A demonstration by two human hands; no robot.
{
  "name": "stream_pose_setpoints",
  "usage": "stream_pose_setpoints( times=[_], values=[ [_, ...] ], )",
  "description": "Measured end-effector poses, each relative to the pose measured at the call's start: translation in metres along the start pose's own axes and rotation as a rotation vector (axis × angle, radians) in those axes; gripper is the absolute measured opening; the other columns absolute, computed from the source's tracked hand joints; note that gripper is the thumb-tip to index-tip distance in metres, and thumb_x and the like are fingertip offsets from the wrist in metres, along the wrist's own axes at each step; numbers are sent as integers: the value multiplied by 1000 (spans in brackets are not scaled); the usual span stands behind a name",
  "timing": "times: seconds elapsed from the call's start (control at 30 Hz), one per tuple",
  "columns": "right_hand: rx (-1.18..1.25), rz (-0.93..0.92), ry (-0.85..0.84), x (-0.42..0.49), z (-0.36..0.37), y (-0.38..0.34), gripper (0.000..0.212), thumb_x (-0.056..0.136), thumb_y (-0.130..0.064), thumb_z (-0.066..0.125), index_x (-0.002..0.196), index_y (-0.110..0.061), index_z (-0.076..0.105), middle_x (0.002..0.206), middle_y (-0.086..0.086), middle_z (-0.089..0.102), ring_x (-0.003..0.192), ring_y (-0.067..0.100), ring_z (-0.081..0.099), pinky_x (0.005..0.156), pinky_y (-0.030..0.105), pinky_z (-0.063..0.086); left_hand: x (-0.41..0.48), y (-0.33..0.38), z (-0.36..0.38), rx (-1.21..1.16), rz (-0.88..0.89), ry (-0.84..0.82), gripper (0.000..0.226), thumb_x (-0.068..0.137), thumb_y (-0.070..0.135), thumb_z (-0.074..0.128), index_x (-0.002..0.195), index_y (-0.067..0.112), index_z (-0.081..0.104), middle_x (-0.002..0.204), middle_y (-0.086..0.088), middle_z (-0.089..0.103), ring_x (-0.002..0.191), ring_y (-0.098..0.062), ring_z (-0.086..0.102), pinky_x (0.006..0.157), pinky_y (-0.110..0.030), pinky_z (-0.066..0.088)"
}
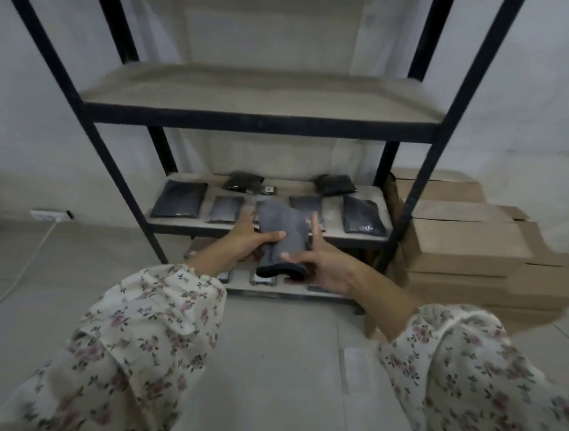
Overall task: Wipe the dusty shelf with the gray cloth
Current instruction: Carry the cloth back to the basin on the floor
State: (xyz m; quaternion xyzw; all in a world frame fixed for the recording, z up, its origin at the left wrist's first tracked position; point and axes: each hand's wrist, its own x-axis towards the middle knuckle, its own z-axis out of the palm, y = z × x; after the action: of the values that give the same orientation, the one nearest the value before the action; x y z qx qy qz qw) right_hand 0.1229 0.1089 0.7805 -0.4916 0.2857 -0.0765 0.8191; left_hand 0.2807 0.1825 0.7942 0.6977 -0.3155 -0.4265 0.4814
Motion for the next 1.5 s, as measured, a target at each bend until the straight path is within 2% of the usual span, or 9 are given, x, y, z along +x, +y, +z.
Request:
stream_pose_setpoints(
  times=[0.13,0.33,0.47,0.57,0.73,0.87,1.1,1.37,1.5],
  values=[
    [-138,-5,-17,-27,-74,4,120,69,15,69,142,-48,-1,153,4,19,126,28,45,96,45,49,13,-1,86,29,-1,-51,81,74,13,77,130,32,21,127,-13,53,107,-28,59,80,-44,56],
    [-150,13,144,-52,-194,19,108,62,11,77,143,-29,18,147,4,21,132,27,37,104,48,43,36,-20,208,18,-74,-137,46,80,9,71,111,26,43,116,-8,54,102,-22,57,56,-23,53],
    [-232,75,185,-54,-259,49,104,54,-1,84,138,-24,29,145,5,26,130,27,39,103,49,43,54,-49,267,-19,-208,-187,46,84,4,66,126,13,50,119,-5,47,108,-21,51,67,-24,54],
    [-192,127,182,-45,-302,90,97,62,10,77,139,-23,28,141,3,28,128,26,42,98,44,48,77,-98,301,-18,-296,-198,49,83,3,67,128,15,52,123,-6,46,108,-23,52,71,-29,54],
    [-273,203,212,-8,-366,184,102,60,3,81,141,-25,25,145,6,26,132,26,35,102,45,46,124,-213,340,110,-340,-253,57,78,5,72,130,18,51,136,-9,48,113,-26,56,80,-32,54],
    [-232,259,224,27,-407,267,104,60,9,78,142,-22,23,145,7,26,131,27,36,104,47,43,158,-309,368,223,-368,-288,61,75,9,76,129,24,52,131,-14,56,119,-31,54,88,-31,43],
    [-241,280,276,89,-464,404,105,60,13,76,143,-23,22,146,6,24,130,25,36,102,40,45,207,-465,403,249,-385,-275,61,72,8,78,125,28,53,130,-11,56,115,-30,56,98,-39,46],
    [-434,337,290,154,-517,522,103,66,14,72,146,-16,15,149,12,24,134,28,32,93,25,41,254,-595,436,396,-359,-284,65,76,8,74,133,21,47,133,-9,53,116,-28,54,90,-27,44],
    [-589,415,270,175,-534,564,104,69,7,73,147,-20,10,143,15,36,129,30,40,87,23,37,267,-635,452,460,-366,-306,63,81,7,67,138,18,42,137,-13,49,121,-31,50,101,-39,43]
  ],
)
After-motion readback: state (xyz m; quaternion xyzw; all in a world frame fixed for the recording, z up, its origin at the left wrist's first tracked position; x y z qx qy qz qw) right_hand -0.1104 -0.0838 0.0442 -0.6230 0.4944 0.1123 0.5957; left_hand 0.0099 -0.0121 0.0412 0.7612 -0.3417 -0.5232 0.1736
